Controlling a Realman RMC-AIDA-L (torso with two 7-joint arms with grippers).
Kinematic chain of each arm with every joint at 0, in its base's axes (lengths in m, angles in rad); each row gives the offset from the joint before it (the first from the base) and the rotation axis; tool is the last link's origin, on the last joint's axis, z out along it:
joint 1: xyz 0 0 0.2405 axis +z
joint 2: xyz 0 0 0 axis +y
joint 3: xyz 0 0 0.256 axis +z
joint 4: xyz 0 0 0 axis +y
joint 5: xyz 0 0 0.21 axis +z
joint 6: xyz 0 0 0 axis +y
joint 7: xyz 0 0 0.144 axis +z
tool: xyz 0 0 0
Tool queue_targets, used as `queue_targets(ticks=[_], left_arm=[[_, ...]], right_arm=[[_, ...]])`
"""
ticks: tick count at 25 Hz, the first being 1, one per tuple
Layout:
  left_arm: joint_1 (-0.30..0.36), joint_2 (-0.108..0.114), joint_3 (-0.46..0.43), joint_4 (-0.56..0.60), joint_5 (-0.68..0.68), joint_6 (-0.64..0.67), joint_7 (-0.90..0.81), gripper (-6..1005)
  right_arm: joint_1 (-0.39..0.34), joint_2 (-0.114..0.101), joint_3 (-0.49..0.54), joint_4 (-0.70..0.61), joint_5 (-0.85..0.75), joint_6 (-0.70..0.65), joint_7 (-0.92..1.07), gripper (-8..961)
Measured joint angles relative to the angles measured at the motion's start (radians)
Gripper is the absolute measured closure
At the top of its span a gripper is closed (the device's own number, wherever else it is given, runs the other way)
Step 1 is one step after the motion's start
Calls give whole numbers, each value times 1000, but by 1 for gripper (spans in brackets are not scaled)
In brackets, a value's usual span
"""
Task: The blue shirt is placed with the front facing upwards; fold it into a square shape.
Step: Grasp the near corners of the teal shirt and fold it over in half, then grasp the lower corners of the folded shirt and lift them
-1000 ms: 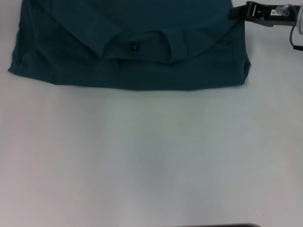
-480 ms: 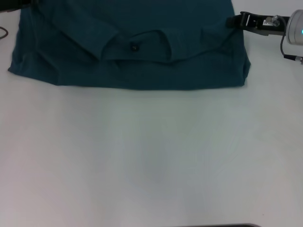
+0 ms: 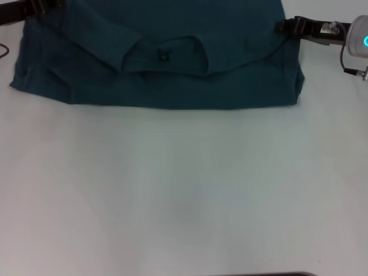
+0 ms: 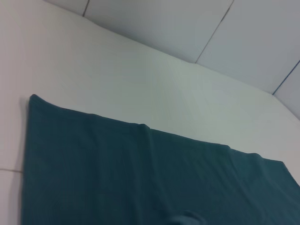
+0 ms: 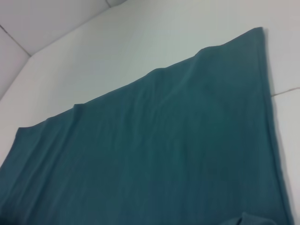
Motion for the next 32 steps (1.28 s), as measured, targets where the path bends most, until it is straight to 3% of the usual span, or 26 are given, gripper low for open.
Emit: queue_targets(ticks=[10,17,19,26,32], left_arm=[[19,-4,-6,-35,-12,29,-13,293],[64,-9,-1,-108,-73,133,-23,228],[76,-9,-1,-123,-89,165,-23,219],[114,-16,1,-184,-130,253,-23,216],[145,-45,2,-265,-135,366,-23,216]], right_arm=[[-7,-9,1,-12,1,-14,-4,467],[-41,-14,4,-55,10,-110,-9,303],[-55,-14,2,-80,16,-143,-9,197],[-114,-14,0,-161,23,-235,-13,188],[-175,-19,4,-226,49,-364,-41,192]])
